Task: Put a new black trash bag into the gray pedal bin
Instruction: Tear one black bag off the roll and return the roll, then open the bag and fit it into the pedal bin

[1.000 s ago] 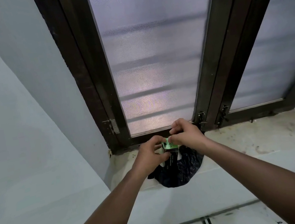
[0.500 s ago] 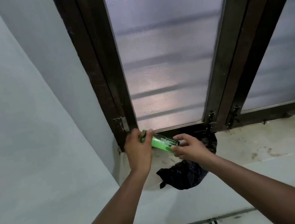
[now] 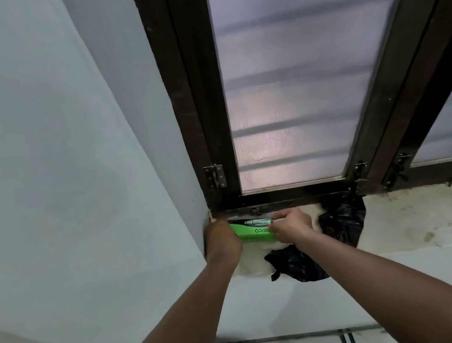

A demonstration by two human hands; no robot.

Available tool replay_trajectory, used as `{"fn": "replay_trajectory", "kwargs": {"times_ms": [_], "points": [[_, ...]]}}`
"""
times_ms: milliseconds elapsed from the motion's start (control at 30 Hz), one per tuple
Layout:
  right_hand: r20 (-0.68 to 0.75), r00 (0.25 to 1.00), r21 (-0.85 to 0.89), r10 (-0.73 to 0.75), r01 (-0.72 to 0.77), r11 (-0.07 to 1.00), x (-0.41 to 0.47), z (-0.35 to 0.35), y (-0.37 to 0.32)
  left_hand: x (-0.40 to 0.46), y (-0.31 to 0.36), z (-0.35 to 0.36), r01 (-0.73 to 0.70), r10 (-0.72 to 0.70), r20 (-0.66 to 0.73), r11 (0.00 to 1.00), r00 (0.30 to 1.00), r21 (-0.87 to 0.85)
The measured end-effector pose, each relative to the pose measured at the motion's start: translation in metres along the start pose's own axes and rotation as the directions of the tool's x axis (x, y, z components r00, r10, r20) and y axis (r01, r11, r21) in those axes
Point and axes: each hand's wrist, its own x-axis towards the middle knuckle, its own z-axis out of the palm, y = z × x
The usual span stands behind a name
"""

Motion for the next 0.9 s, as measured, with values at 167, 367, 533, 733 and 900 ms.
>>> {"fn": "replay_trajectory", "kwargs": {"times_ms": [167,367,533,733,900], "points": [[0.192,0.981,0.012,-0.033,0.031,0.999,0.011,0.008,0.015,-0.008,-0.003,0.006,-0.106,0.115,-0.100,0.990,0.988,0.096],[0.172,0.951,-0.132,-0.257,0.281,0.951,-0.006,-0.022,0.029,-0.039,0.014,0.015,-0.277,0.279,0.105,0.960,0.954,-0.035],[0.133,0.958,0.033,-0.255,0.253,0.967,-0.010,-0.037,0.049,-0.040,0.014,0.043,-0.142,0.152,0.412,0.988,0.898,-0.055],[0.320,0.888,-0.029,-0.330,0.358,0.933,-0.028,-0.063,0.070,-0.035,0.024,0.039,0.168,0.058,0.388,0.835,0.920,-0.524],[0.362,0.864,-0.064,-0.350,0.397,0.915,-0.047,-0.058,0.076,-0.040,0.051,0.027,0.466,-0.036,0.480,0.315,0.877,-0.827]]}}
